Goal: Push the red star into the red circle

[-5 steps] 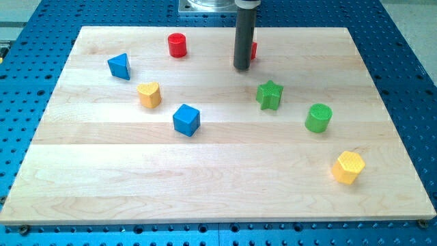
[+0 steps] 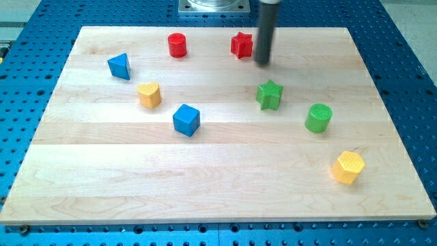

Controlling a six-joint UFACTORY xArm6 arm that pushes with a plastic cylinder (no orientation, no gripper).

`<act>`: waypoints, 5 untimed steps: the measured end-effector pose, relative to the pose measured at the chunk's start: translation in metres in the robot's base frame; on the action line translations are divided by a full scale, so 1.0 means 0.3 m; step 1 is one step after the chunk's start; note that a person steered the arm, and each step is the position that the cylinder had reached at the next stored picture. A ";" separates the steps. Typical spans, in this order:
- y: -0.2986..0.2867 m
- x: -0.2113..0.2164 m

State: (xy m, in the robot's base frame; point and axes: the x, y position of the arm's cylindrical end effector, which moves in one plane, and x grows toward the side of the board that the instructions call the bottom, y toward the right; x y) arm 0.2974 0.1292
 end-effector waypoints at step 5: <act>-0.462 -0.101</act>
State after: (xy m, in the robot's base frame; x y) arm 0.2671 -0.0093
